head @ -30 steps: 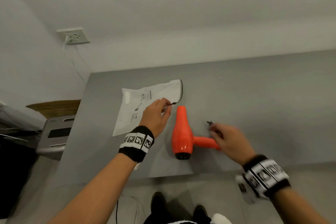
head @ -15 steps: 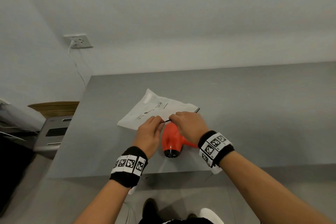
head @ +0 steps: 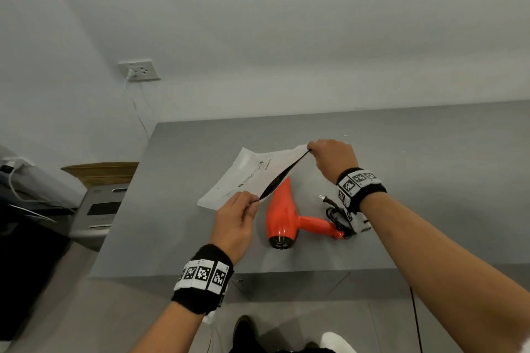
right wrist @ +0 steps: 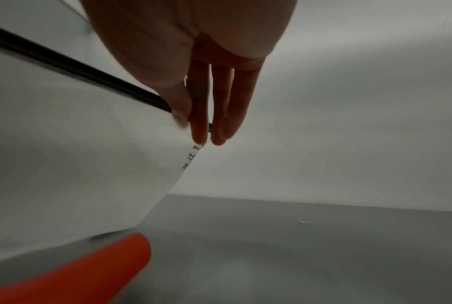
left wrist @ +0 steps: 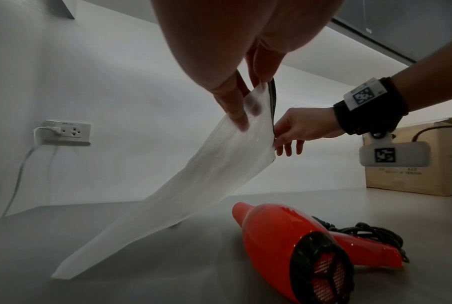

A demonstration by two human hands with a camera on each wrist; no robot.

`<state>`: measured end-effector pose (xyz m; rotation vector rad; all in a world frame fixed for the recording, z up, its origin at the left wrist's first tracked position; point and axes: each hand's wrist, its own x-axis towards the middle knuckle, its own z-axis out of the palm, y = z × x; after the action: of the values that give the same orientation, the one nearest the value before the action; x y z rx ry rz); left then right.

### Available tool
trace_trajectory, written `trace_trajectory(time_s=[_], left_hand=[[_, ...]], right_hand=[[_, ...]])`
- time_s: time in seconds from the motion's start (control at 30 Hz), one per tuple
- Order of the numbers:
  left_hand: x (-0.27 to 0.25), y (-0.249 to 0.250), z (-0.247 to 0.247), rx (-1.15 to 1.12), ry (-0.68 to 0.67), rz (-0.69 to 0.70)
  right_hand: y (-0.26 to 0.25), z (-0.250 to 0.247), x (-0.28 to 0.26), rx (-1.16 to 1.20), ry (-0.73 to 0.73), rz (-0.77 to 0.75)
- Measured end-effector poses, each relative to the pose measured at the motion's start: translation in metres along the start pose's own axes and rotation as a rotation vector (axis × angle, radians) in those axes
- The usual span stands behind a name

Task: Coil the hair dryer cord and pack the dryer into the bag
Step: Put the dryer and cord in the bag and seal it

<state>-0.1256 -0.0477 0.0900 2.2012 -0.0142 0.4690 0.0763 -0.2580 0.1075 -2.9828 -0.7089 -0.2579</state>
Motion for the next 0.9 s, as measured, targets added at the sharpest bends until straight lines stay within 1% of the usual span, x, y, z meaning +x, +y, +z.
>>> trace_trajectory(time_s=[0.07,0.1,0.13,0.17,0.2,0.23,0.27,0.3,0.33,0.37,0.47,0.53,0.6,0.67,0.7,0.77,0.83,0.87,0.9], left_hand=[[0.002,0.003,-0.001,-0.017,0.04,0.006],[0.002,0.005,-0.001,-0.032,0.065,0.0],[0.002,0.006,-0.002,-0.05,0.085,-0.014],[0.0,0.007,-0.002,-0.068,0.099,-0.039],[-0.001,0.007,-0.001,-0.089,0.105,-0.066],[-0.005,0.005,0.001,-0.11,0.102,-0.094],[-0.008,0.004,0.003,-0.13,0.091,-0.114],[-0.012,0.001,0.006,-0.147,0.064,-0.135],[-0.017,-0.002,0.009,-0.171,0.021,-0.161],[-0.02,-0.005,0.013,-0.193,-0.031,-0.191],[-0.022,-0.012,0.016,-0.203,-0.167,-0.314],[-0.006,-0.014,0.012,-0.074,-0.207,-0.356],[0.016,-0.012,0.006,0.097,-0.213,-0.304],[0.037,-0.007,0.005,0.117,-0.205,-0.248],[0.046,-0.007,0.003,0.106,-0.201,-0.244],[0.062,-0.01,-0.004,0.085,-0.136,-0.281],[0.078,-0.016,-0.02,0.041,-0.007,-0.369],[0.084,-0.019,-0.027,0.023,0.038,-0.399],[0.088,-0.022,-0.032,0.023,0.051,-0.405]], right_hand=[[-0.001,-0.011,0.007,0.126,0.049,0.1],[-0.004,-0.016,0.008,0.25,0.092,0.177],[-0.009,-0.019,0.005,0.425,0.139,0.272],[-0.016,-0.019,0.0,0.664,0.185,0.381],[-0.025,-0.02,-0.008,0.95,0.2,0.506],[-0.036,-0.018,-0.019,1.248,0.145,0.629],[-0.047,-0.017,-0.032,1.518,0.038,0.702],[-0.059,-0.014,-0.045,1.701,-0.082,0.709],[-0.071,-0.01,-0.057,1.76,-0.171,0.681],[-0.079,-0.005,-0.066,1.733,-0.206,0.652],[-0.087,0.017,-0.075,1.433,-0.2,0.56],[-0.089,0.016,-0.075,1.286,-0.277,0.447],[-0.092,0.007,-0.074,1.232,-0.36,0.351],[-0.095,-0.003,-0.071,1.245,-0.42,0.283],[-0.095,-0.008,-0.068,1.252,-0.424,0.258],[-0.088,-0.011,-0.061,1.235,-0.344,0.272],[-0.072,-0.006,-0.056,1.2,-0.222,0.344],[-0.062,0.0,-0.057,1.164,-0.176,0.368],[-0.053,0.008,-0.06,1.094,-0.145,0.359]])
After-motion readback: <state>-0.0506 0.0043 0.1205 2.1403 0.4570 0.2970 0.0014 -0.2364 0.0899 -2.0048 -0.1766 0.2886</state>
